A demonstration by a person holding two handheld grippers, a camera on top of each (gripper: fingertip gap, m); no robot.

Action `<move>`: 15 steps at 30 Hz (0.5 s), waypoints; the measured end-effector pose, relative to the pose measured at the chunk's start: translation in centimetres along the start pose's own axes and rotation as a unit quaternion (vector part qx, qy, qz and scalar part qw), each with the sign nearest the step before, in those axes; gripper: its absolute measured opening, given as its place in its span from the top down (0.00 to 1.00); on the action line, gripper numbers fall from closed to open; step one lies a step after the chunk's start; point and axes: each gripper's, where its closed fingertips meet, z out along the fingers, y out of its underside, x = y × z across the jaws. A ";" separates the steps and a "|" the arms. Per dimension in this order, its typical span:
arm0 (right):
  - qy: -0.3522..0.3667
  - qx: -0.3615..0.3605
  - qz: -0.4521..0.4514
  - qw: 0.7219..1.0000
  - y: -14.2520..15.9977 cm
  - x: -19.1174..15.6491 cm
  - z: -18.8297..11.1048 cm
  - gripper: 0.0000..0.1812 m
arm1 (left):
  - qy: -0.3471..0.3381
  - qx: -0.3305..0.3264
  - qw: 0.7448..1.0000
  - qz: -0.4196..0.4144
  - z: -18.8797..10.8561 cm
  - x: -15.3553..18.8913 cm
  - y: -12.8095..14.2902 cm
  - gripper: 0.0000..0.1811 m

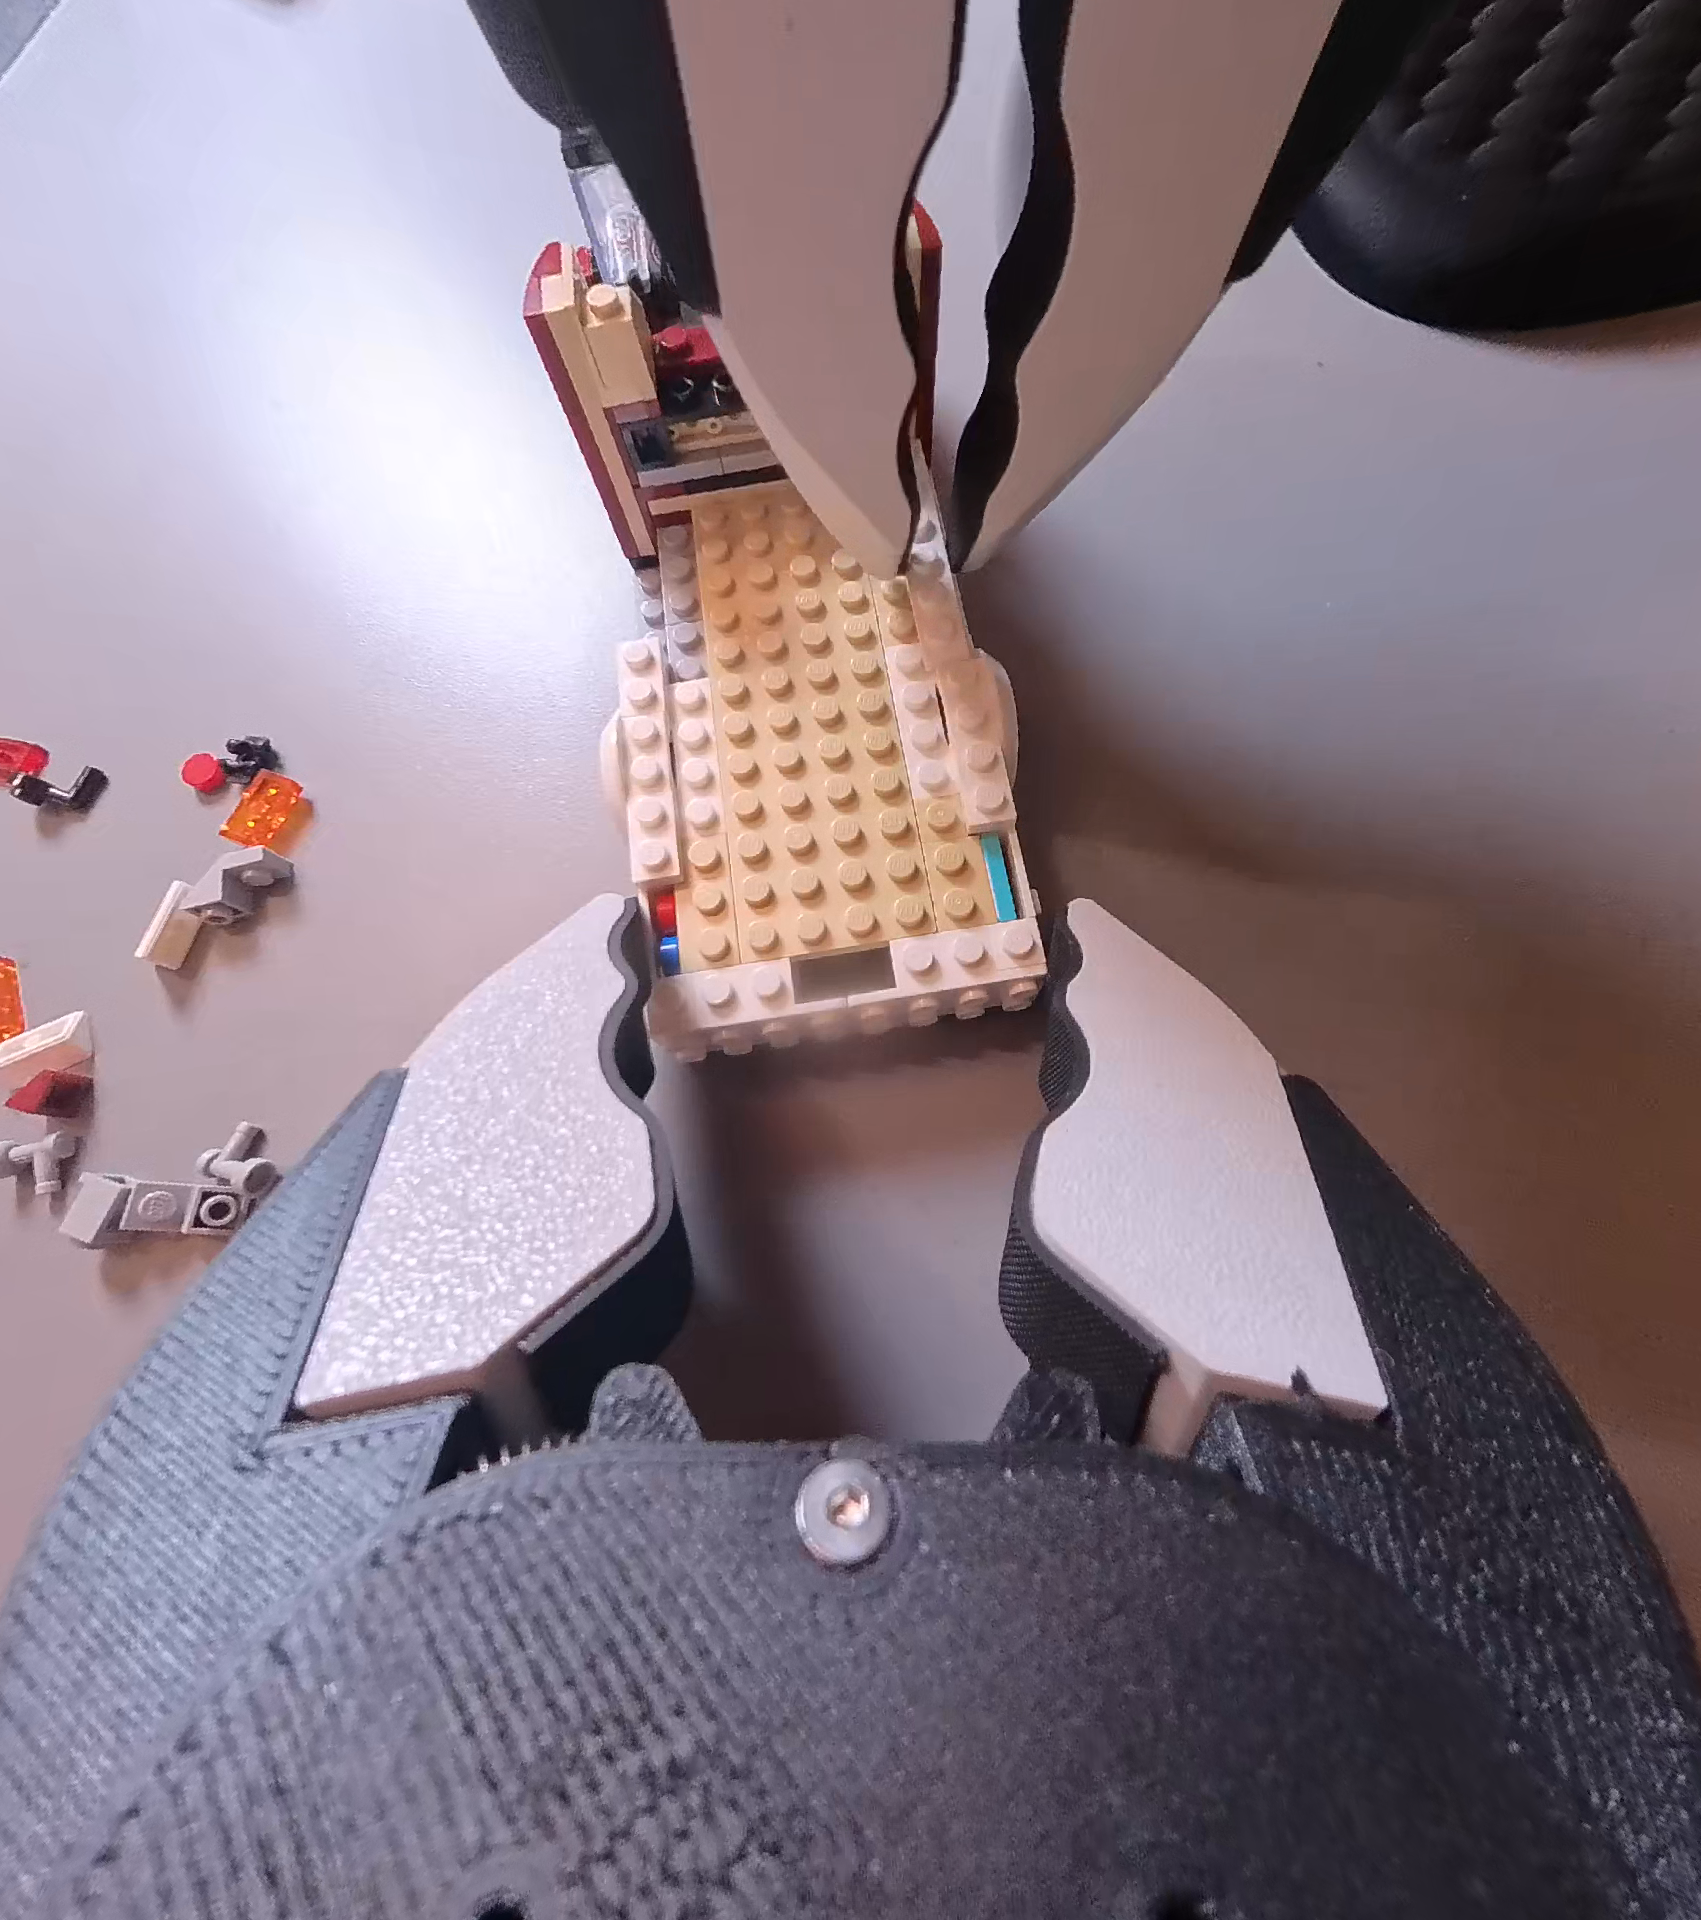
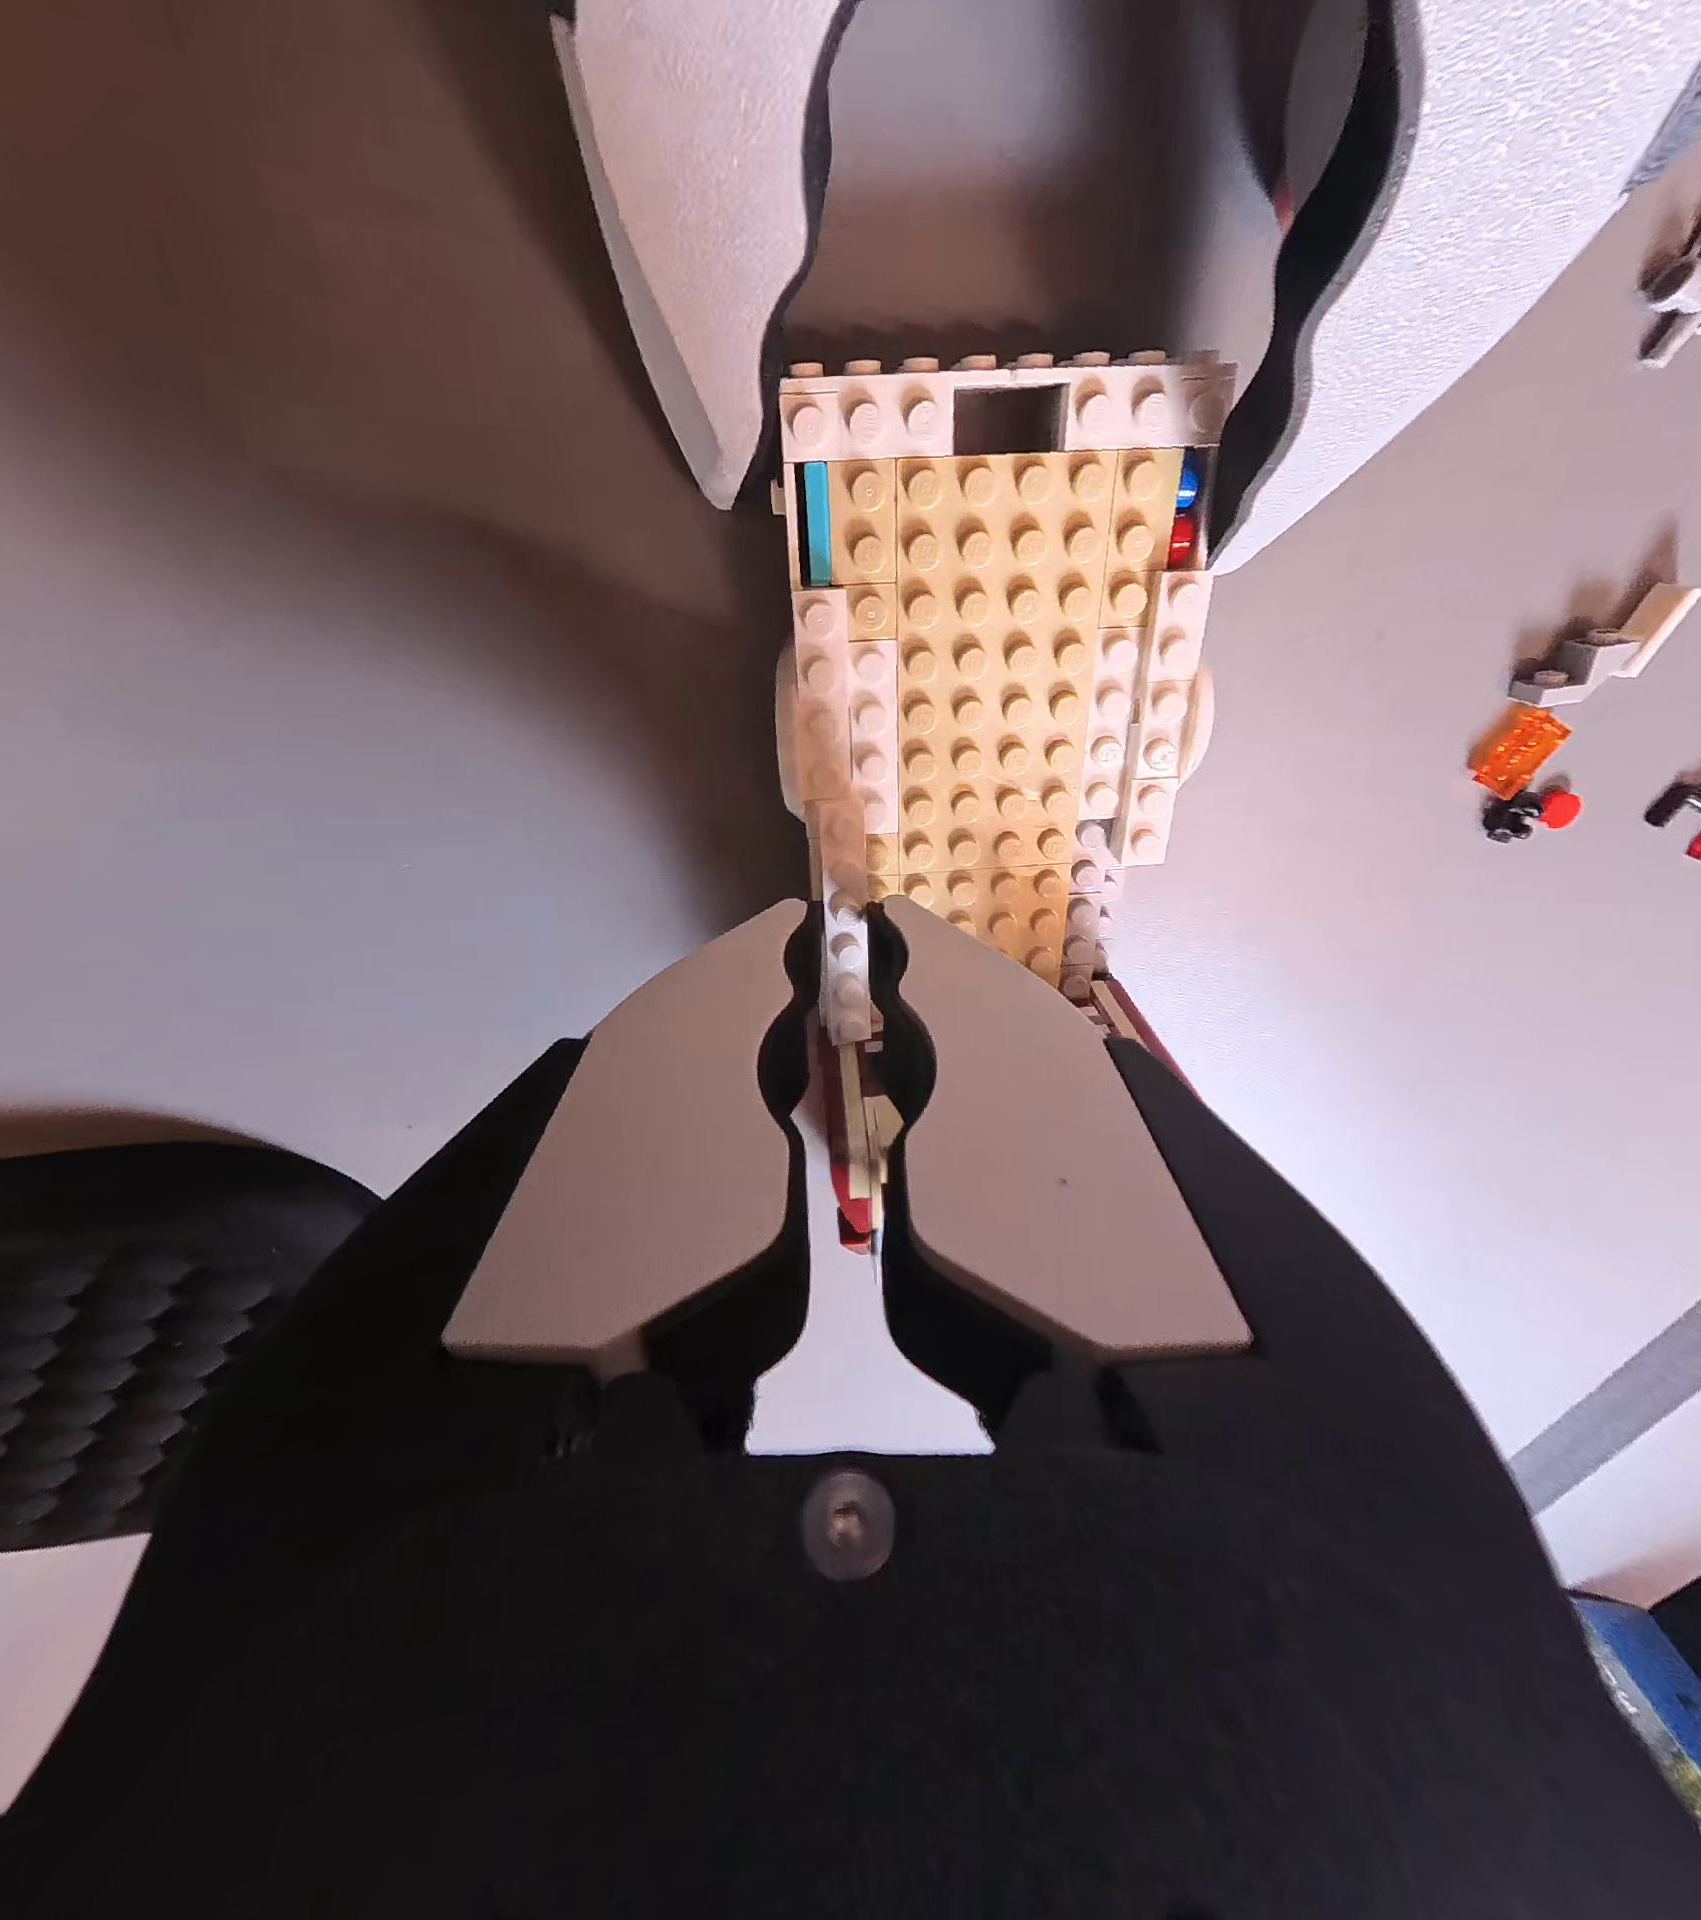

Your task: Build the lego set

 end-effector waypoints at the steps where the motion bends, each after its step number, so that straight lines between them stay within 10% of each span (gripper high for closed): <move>1: 0.004 -0.001 -0.002 1.000 0.0 -0.1 0.0 0.95 | 0.000 0.000 1.000 0.000 0.0 0.0 0.0 0.59; 15: 0.009 -0.003 0.008 1.000 0.0 -0.2 -0.1 0.93 | 0.000 0.000 1.000 0.000 0.0 0.0 0.0 0.59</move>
